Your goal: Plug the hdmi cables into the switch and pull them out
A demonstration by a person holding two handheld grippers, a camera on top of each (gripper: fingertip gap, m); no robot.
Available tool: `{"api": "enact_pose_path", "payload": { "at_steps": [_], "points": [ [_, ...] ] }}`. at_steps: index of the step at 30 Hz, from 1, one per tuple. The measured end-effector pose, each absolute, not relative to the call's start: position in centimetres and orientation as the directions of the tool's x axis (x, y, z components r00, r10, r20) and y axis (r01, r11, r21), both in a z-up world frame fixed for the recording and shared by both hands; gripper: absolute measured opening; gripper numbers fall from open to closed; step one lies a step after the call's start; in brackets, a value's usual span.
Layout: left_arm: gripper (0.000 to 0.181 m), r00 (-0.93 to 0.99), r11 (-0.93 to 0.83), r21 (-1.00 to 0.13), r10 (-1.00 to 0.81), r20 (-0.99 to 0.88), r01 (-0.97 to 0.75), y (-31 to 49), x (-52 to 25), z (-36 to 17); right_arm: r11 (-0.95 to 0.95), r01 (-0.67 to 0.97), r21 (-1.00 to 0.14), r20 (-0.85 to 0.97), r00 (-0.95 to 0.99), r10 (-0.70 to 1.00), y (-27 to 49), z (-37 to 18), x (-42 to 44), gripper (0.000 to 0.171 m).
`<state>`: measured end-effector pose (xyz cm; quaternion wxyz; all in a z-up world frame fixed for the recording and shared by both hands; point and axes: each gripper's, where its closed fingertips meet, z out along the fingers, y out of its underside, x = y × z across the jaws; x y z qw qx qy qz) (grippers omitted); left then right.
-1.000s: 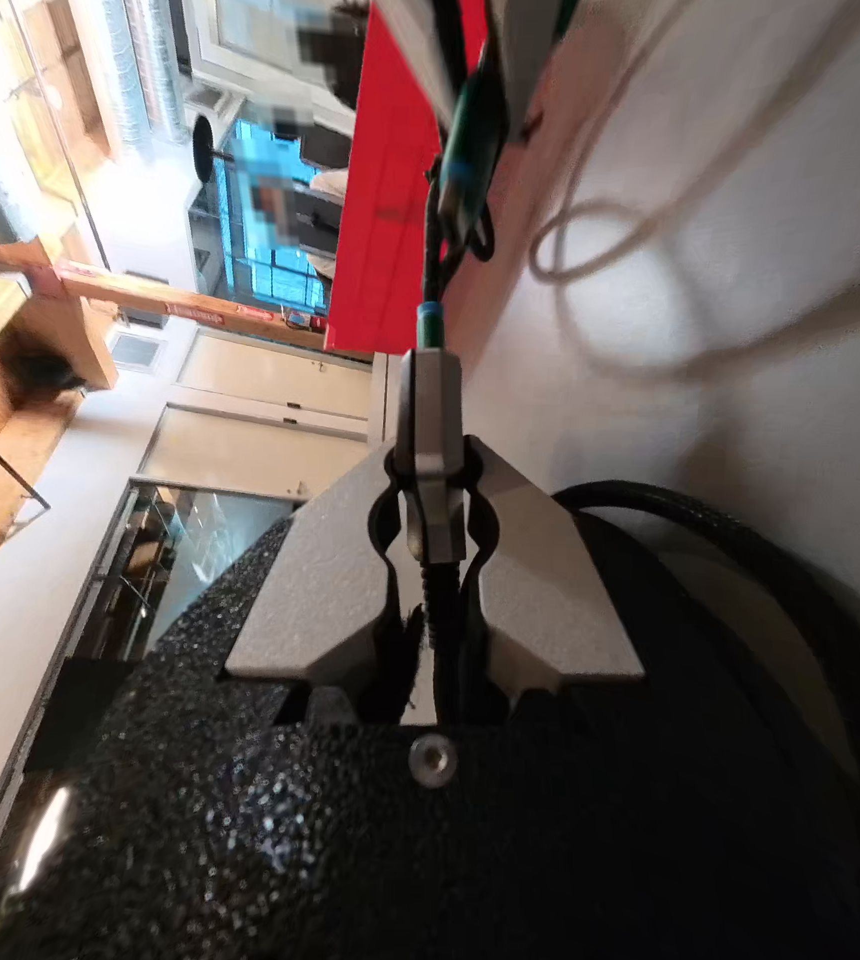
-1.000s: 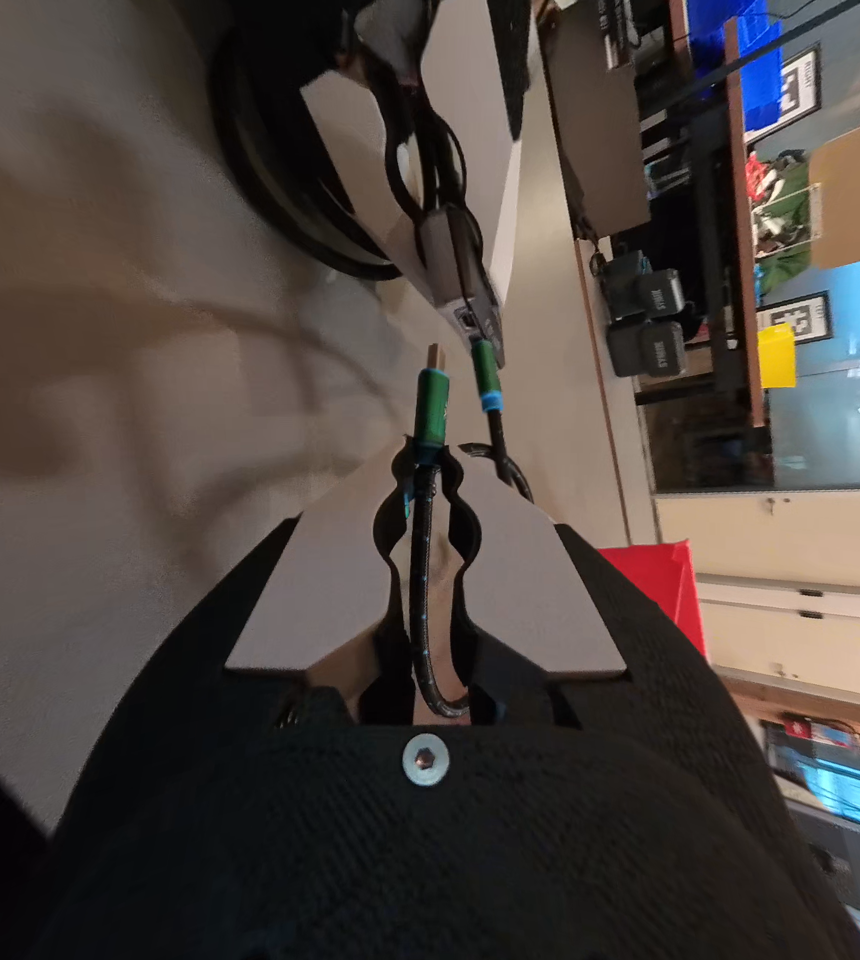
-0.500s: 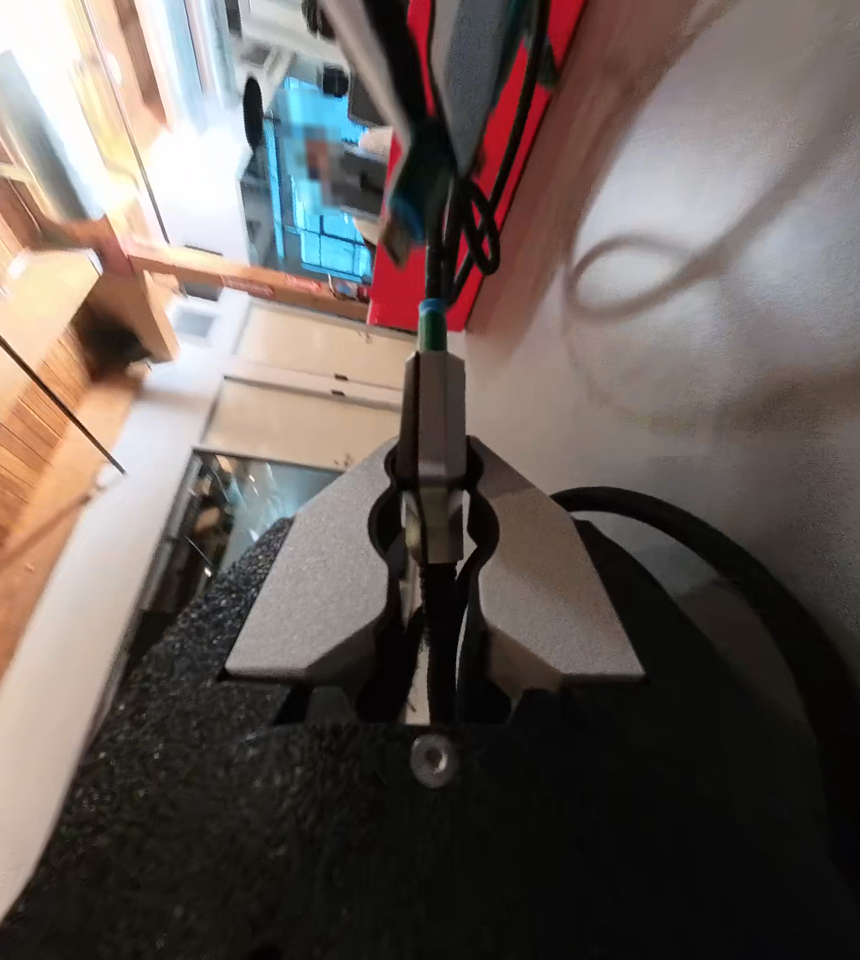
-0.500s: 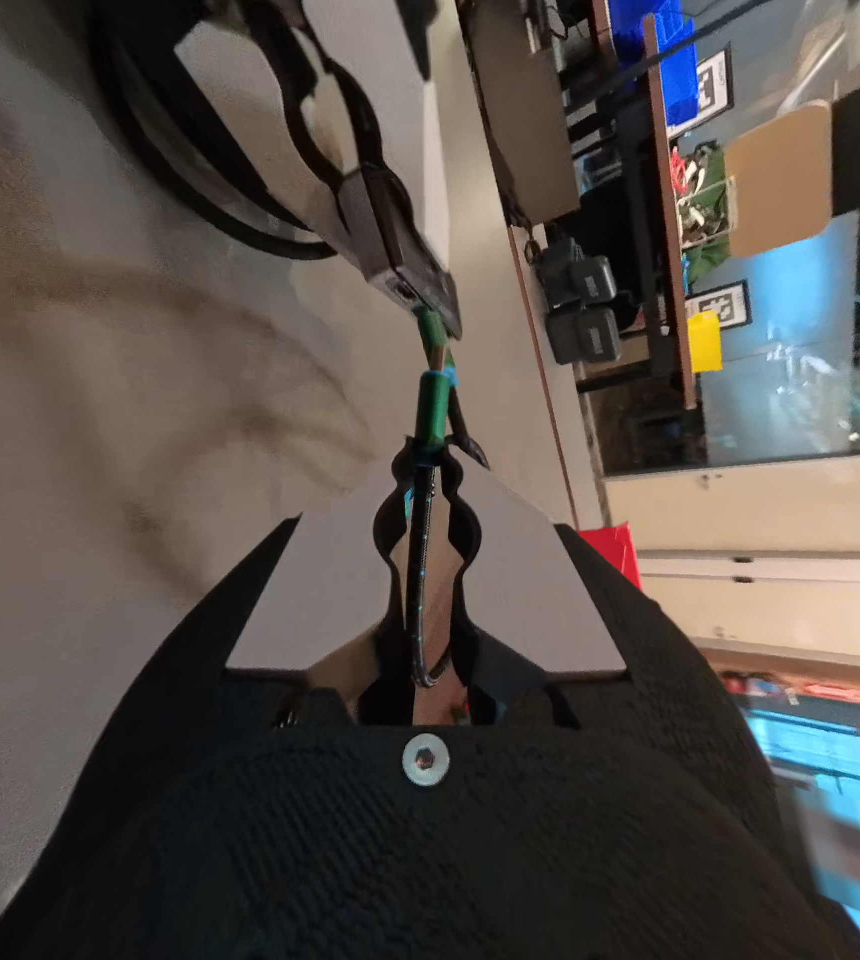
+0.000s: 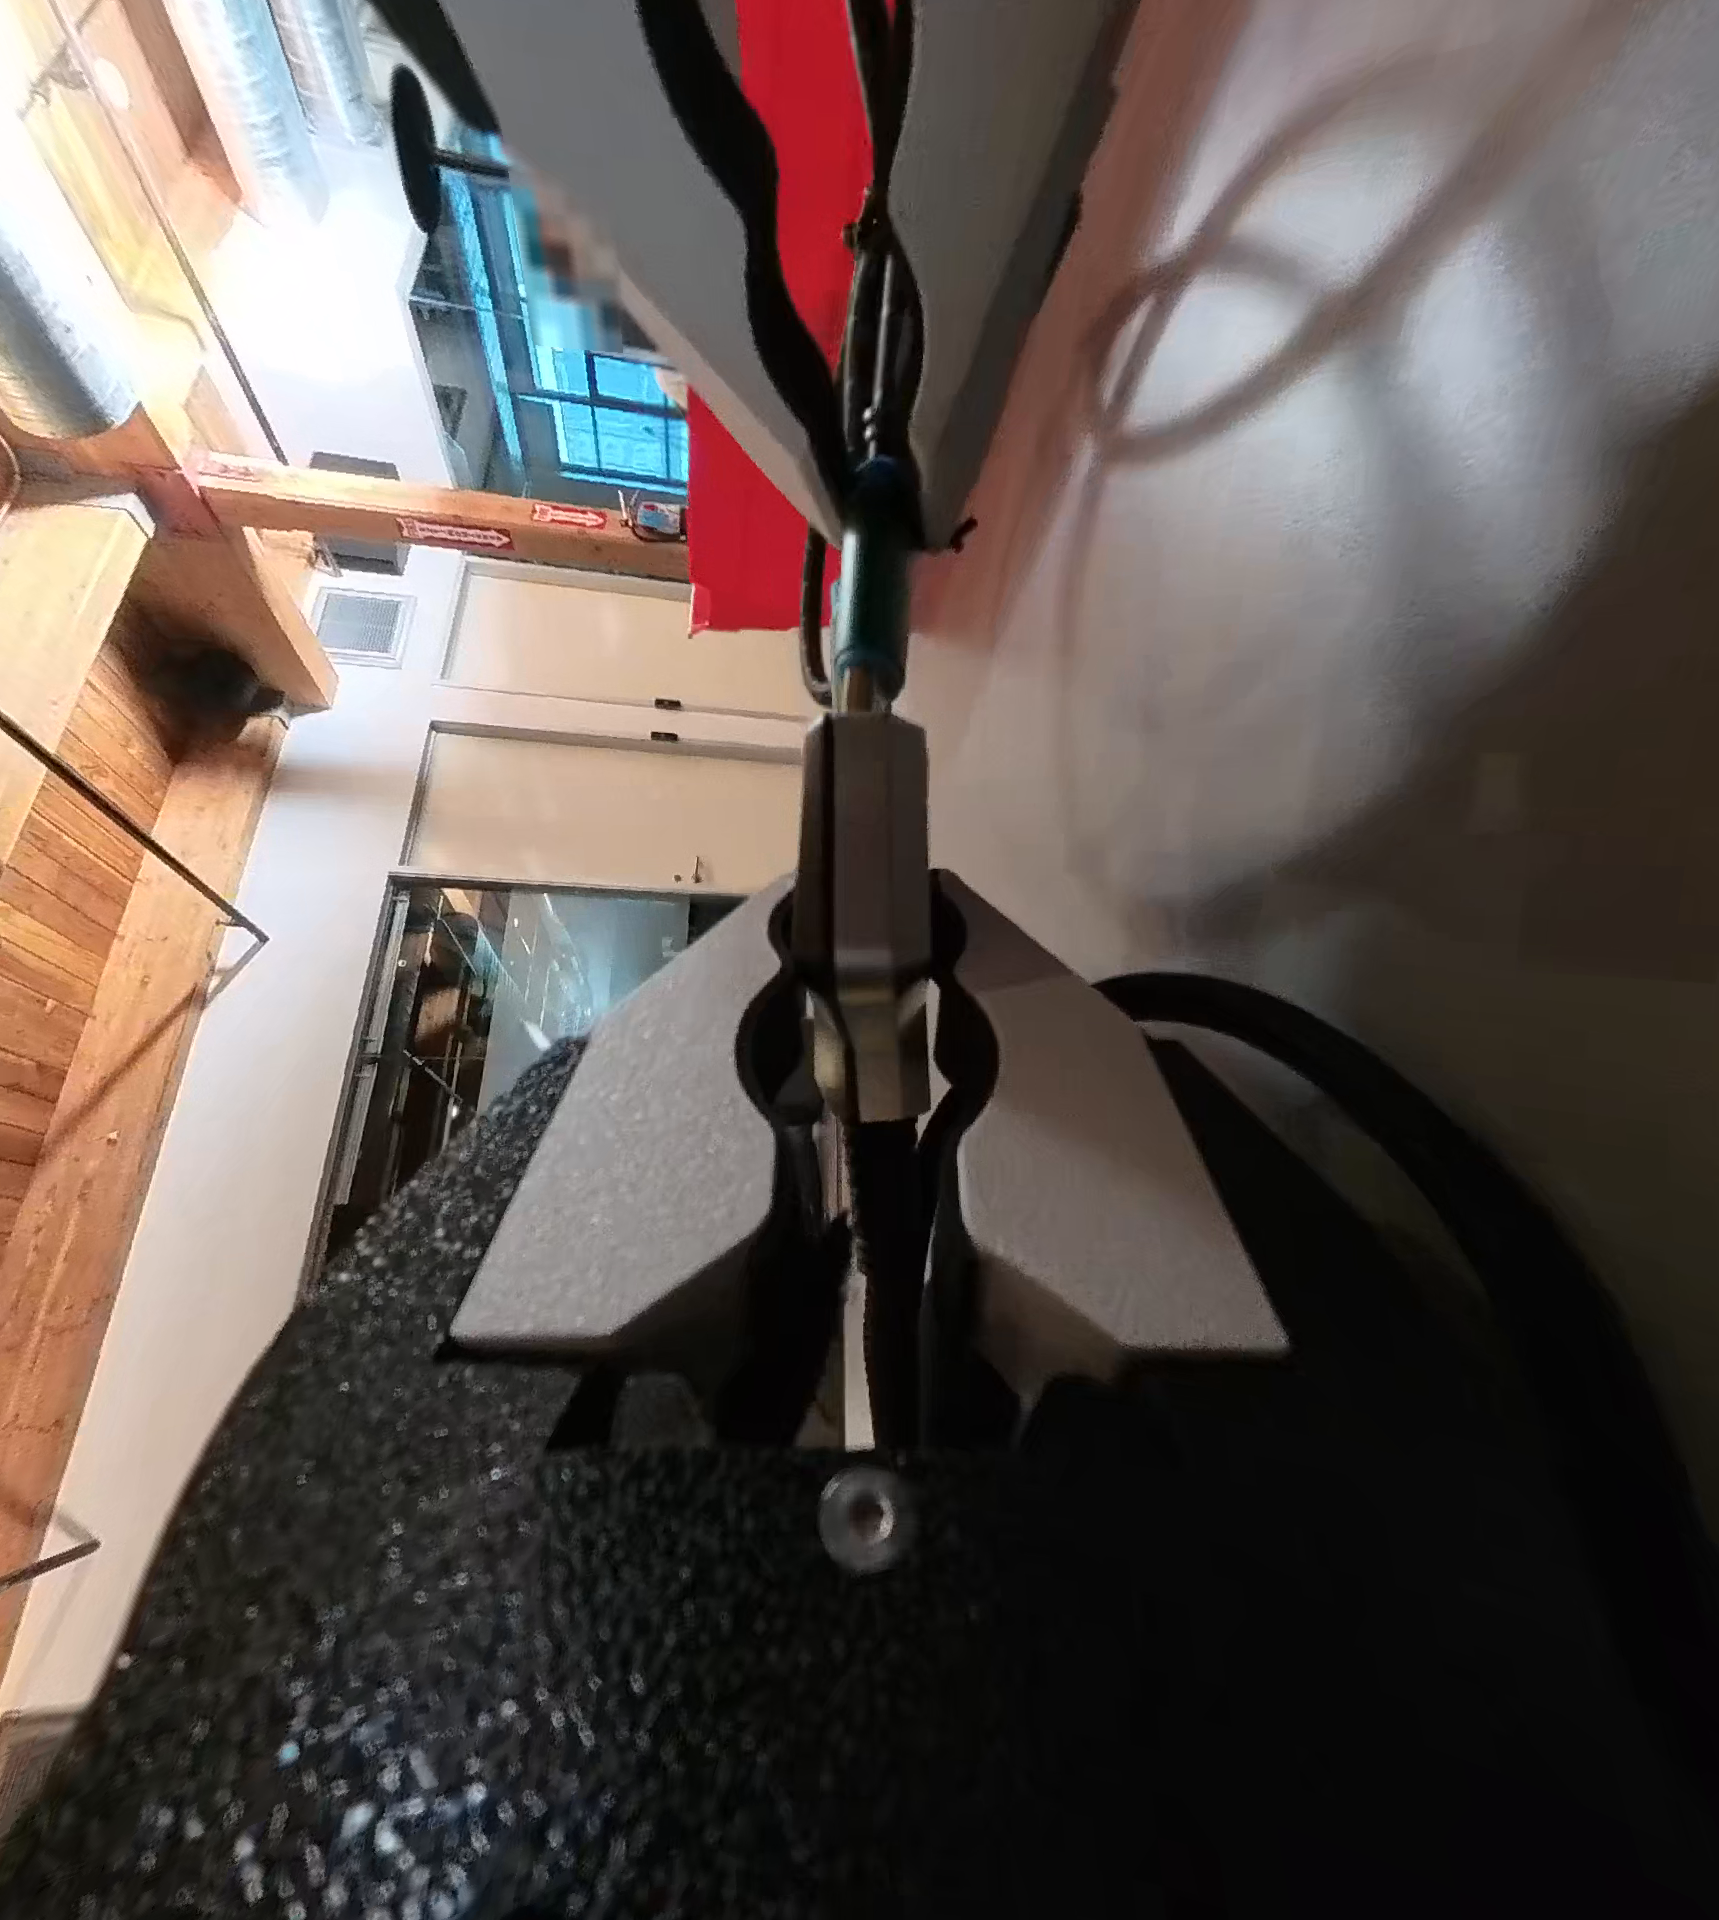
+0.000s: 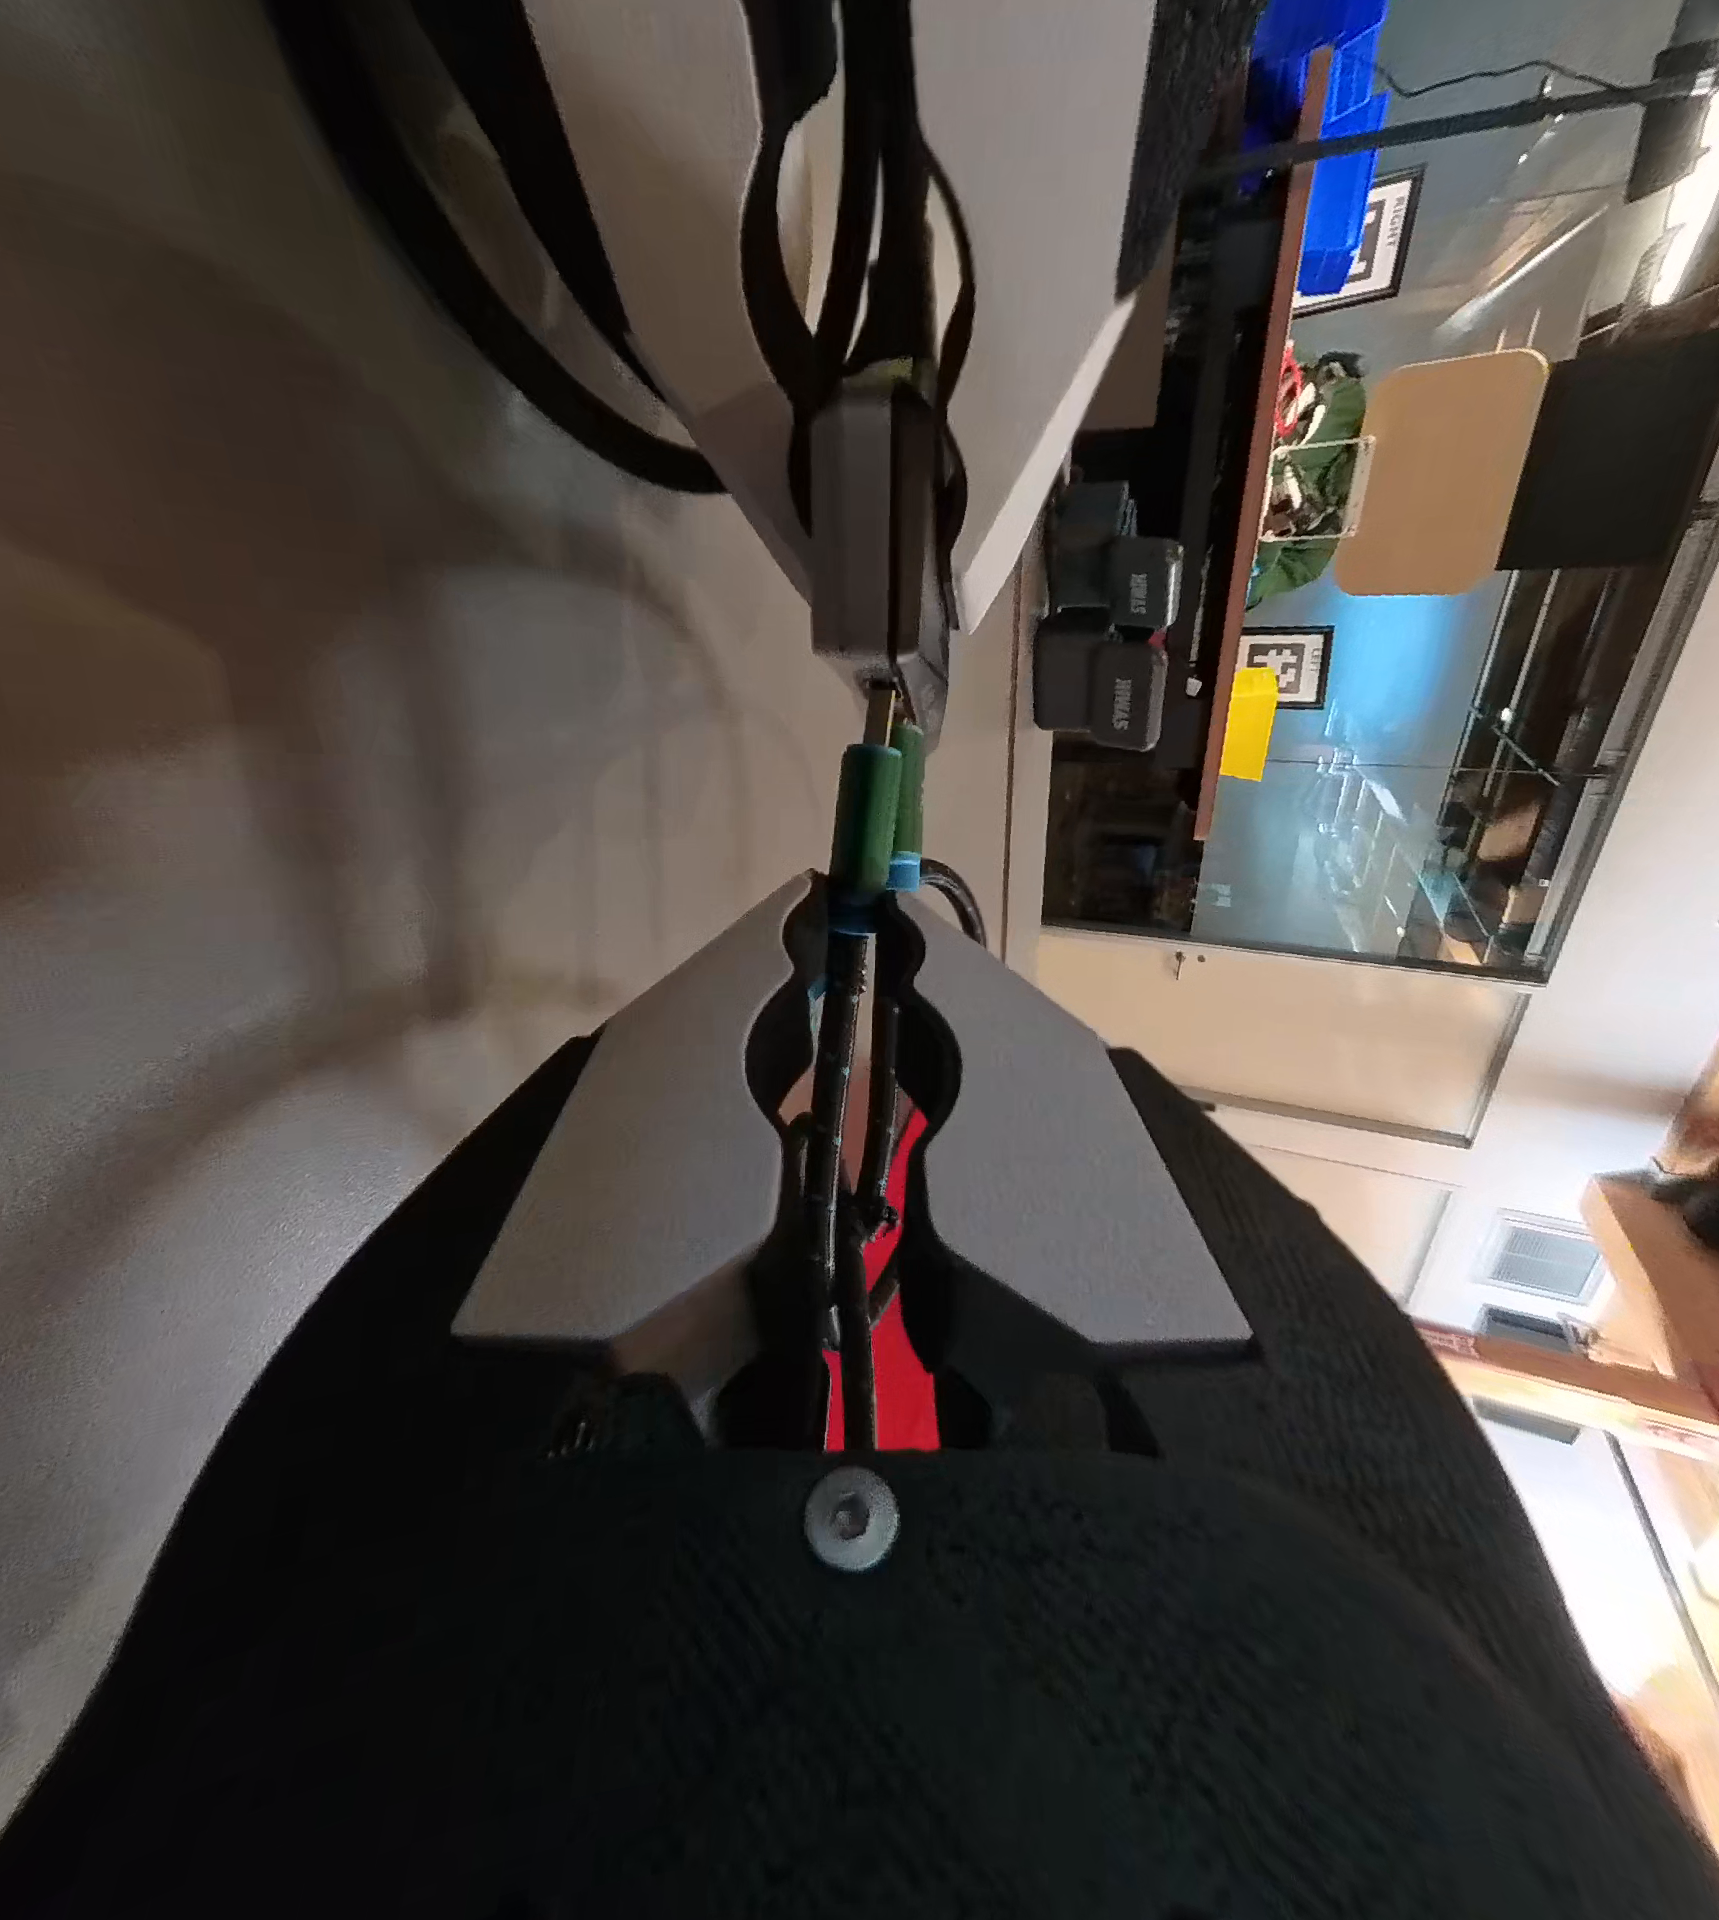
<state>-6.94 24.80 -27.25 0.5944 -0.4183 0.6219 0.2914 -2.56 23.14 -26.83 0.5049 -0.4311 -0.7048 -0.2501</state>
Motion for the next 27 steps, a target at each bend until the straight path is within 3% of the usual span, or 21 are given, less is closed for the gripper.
{"api": "enact_pose_path", "payload": {
  "at_steps": [5,17,20,25,27],
  "points": [
    [0.019,0.013,0.446,-0.089,-0.171,-0.985,-0.891,25.1,-7.0,-27.8,0.486,0.870,-0.083,0.915,-0.127,0.384,23.2,-27.5,-2.5,0.007],
    [0.019,0.001,0.396,-0.097,-0.237,-0.972,-0.913,25.4,-7.2,-28.7,0.448,0.888,-0.103,0.908,-0.100,0.407,23.5,-28.2,-2.4,0.007],
    [0.019,-0.041,0.383,-0.048,-0.223,-0.974,-0.923,25.4,-7.2,-28.8,0.432,0.896,-0.099,0.908,-0.097,0.408,23.5,-28.4,-2.4,0.007],
    [0.019,-0.046,0.371,-0.054,-0.255,-0.966,-0.927,25.3,-7.2,-29.2,0.433,0.893,-0.128,0.895,-0.084,0.437,23.4,-28.7,-2.3,0.007],
    [0.019,-0.013,0.376,-0.114,-0.319,-0.948,-0.919,25.3,-7.2,-29.8,0.439,0.887,-0.141,0.886,-0.085,0.457,23.4,-29.1,-2.4,0.007]
  ]
}}
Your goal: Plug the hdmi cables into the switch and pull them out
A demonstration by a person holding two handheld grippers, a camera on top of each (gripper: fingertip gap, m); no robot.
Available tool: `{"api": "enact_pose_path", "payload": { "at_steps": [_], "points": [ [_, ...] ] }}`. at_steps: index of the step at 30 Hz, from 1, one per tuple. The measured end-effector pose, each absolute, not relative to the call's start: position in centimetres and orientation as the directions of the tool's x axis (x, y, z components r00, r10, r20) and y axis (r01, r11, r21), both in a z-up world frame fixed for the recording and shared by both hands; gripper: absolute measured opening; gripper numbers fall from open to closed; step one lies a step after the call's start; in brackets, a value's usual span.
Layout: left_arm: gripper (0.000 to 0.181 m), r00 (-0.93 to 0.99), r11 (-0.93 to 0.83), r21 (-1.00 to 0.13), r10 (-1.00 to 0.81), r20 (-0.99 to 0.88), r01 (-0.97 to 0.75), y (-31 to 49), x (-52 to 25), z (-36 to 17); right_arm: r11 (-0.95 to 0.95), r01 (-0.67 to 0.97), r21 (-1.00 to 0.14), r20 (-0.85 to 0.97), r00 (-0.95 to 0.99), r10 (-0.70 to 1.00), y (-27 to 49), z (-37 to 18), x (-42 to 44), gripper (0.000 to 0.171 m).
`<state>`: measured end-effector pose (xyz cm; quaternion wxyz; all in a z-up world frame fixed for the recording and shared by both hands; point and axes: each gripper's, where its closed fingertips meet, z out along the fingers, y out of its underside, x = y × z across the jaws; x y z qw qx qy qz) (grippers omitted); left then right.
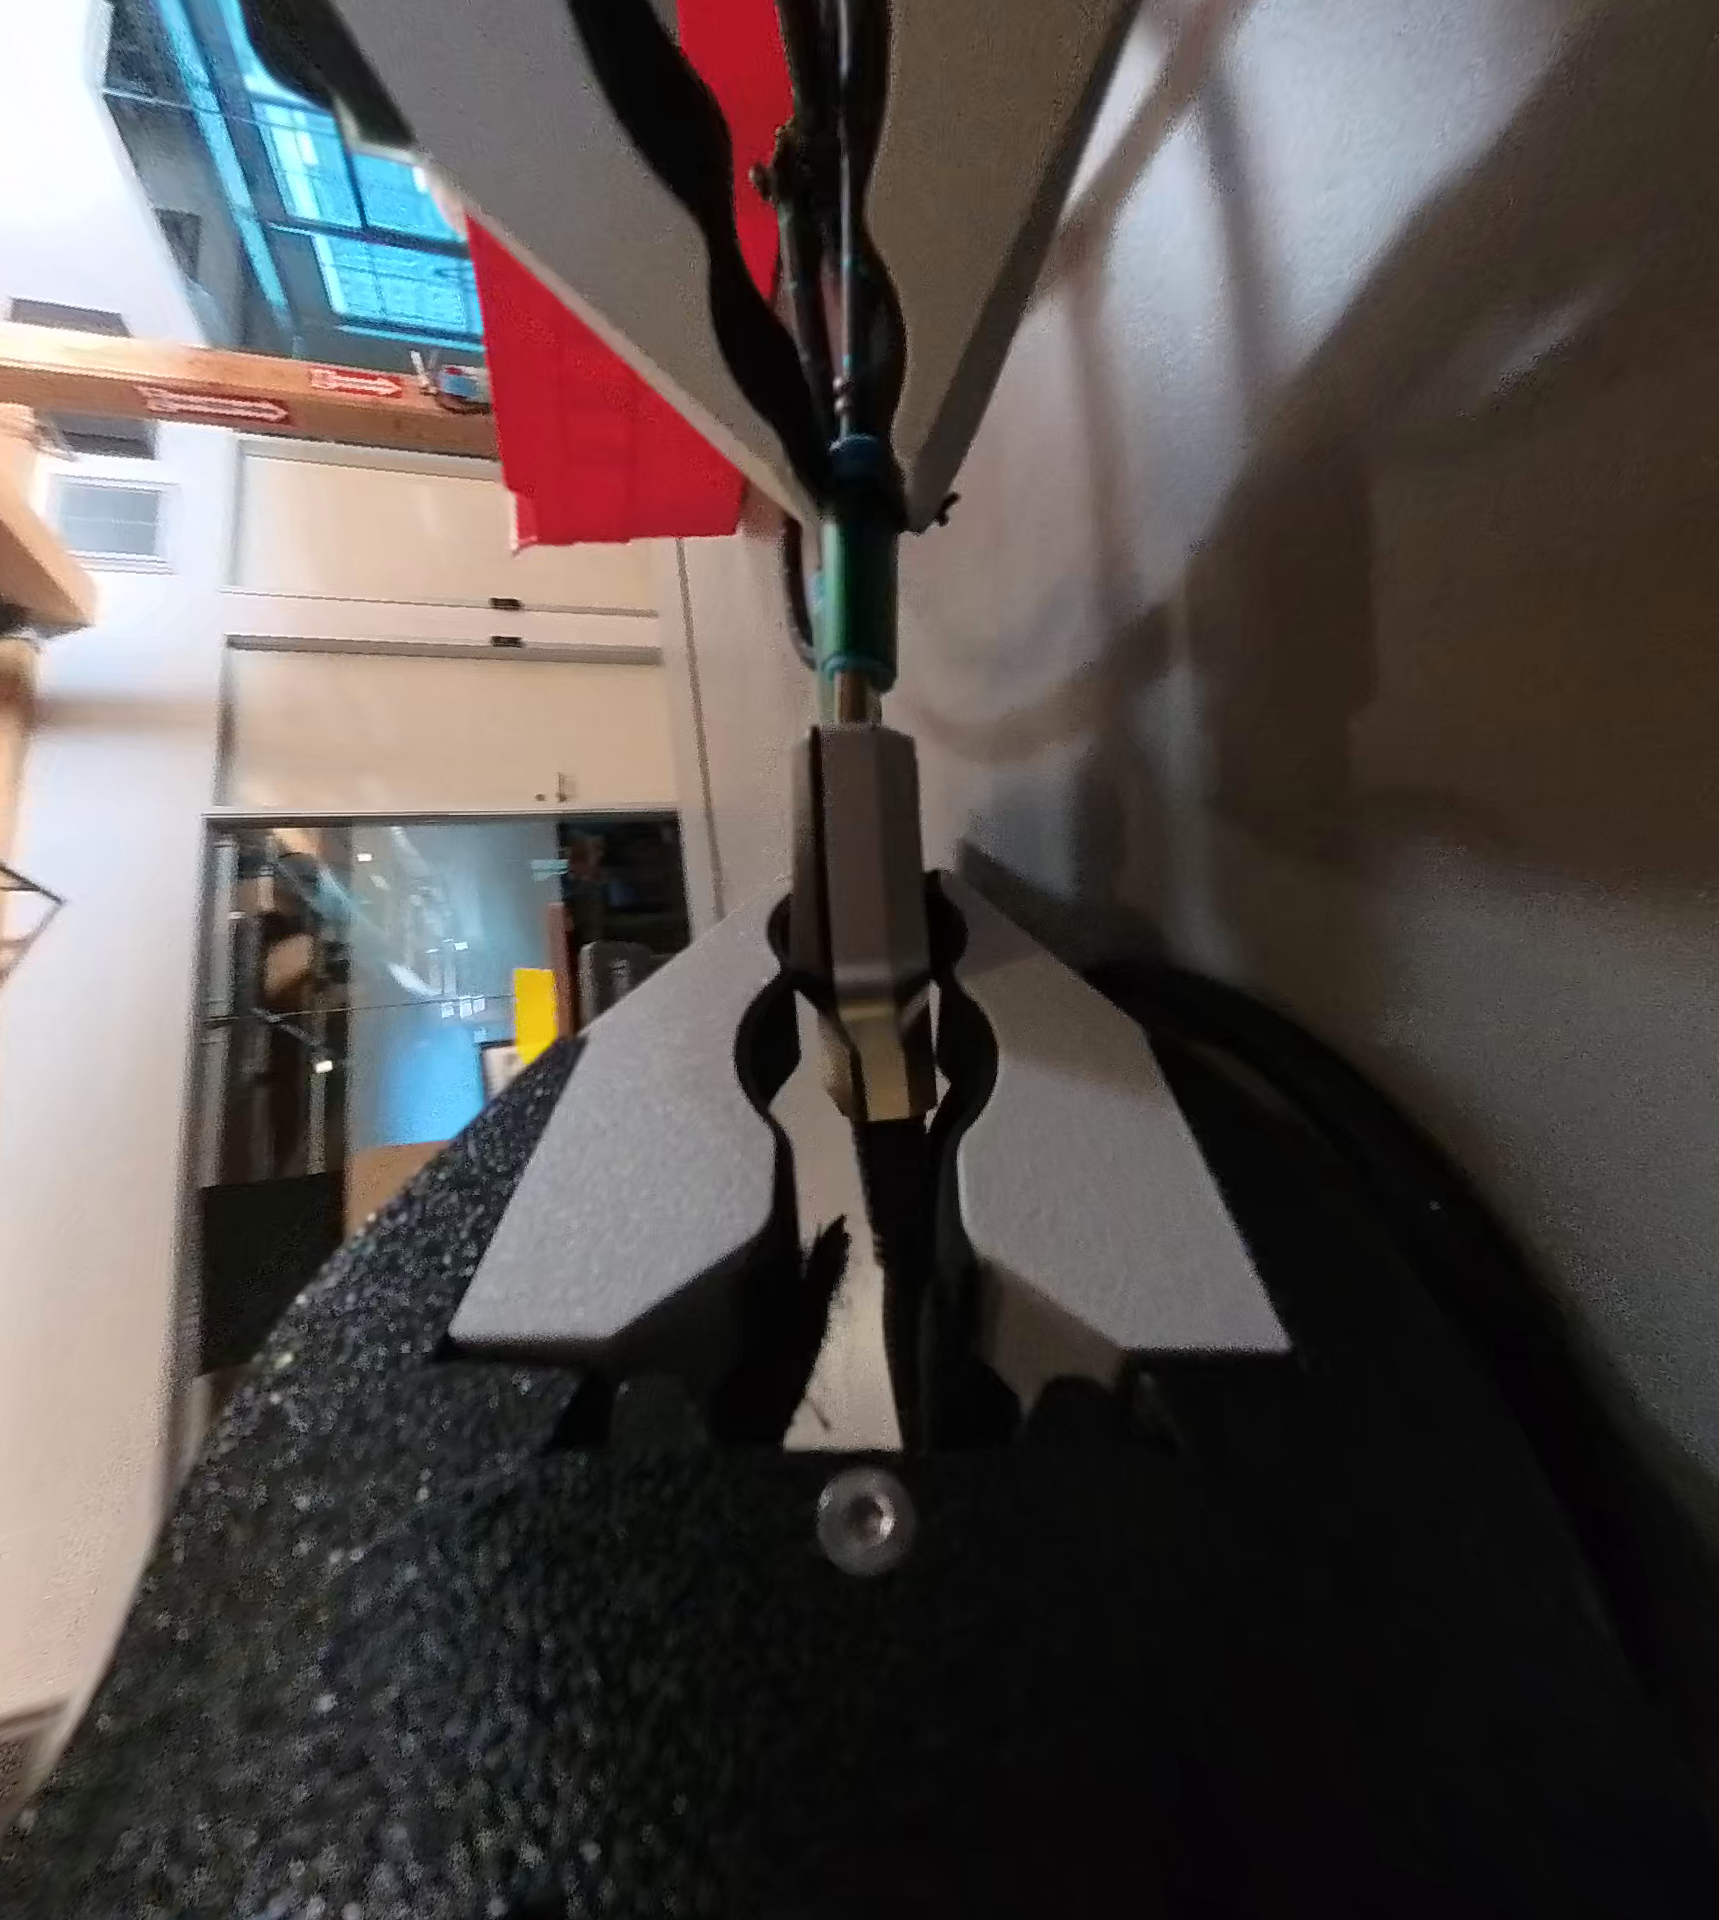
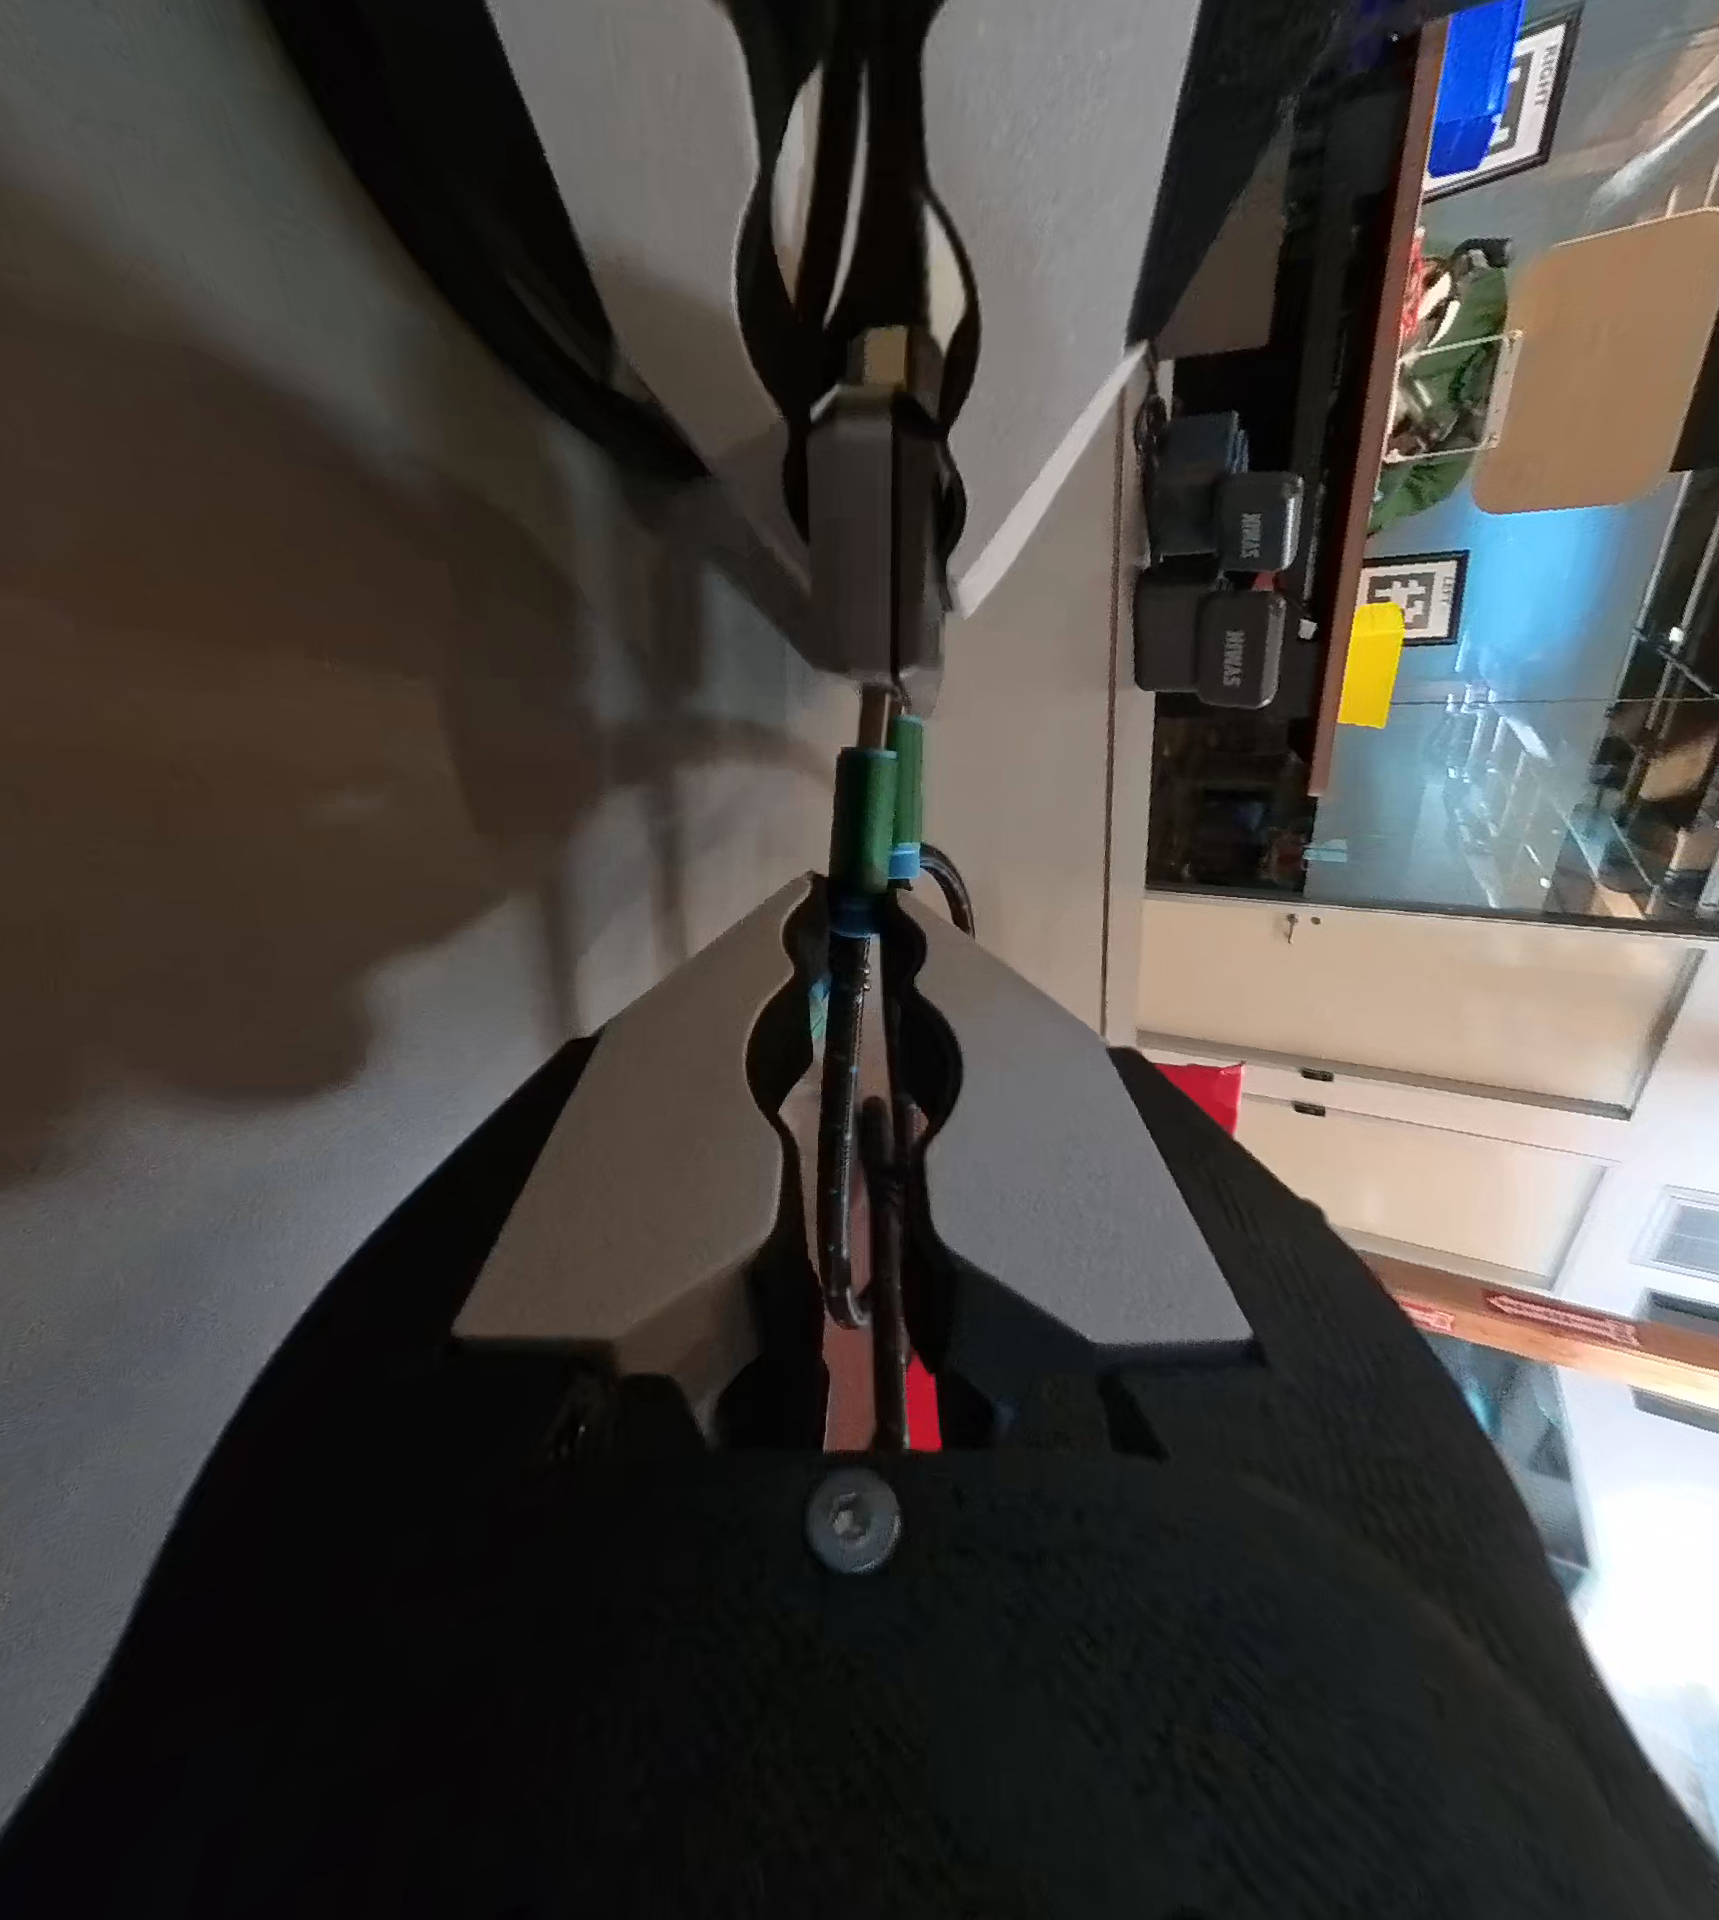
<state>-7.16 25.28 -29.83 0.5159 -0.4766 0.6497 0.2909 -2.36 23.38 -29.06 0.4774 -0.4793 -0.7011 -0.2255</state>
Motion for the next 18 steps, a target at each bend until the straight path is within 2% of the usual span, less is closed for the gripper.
{"api": "enact_pose_path", "payload": {
  "at_steps": [4,8,13,18],
  "points": [
    [0.019,0.024,0.405,-0.172,-0.345,-0.938,-0.898,25.2,-7.2,-29.9,0.453,0.877,-0.159,0.883,-0.078,0.462,23.5,-29.4,-2.5,0.008],
    [0.022,-0.023,0.457,-0.107,-0.269,-0.963,-0.883,24.7,-7.8,-29.7,0.455,0.873,-0.178,0.881,-0.064,0.469,23.6,-29.4,-2.4,0.007],
    [0.020,-0.018,0.484,-0.131,-0.291,-0.956,-0.865,24.1,-8.4,-29.7,0.476,0.857,-0.198,0.879,-0.059,0.472,23.2,-29.3,-2.8,0.007],
    [0.021,-0.042,0.471,-0.091,-0.264,-0.964,-0.878,24.0,-8.1,-29.7,0.490,0.848,-0.202,0.872,-0.073,0.485,22.5,-29.8,-3.5,0.007]
  ]
}}
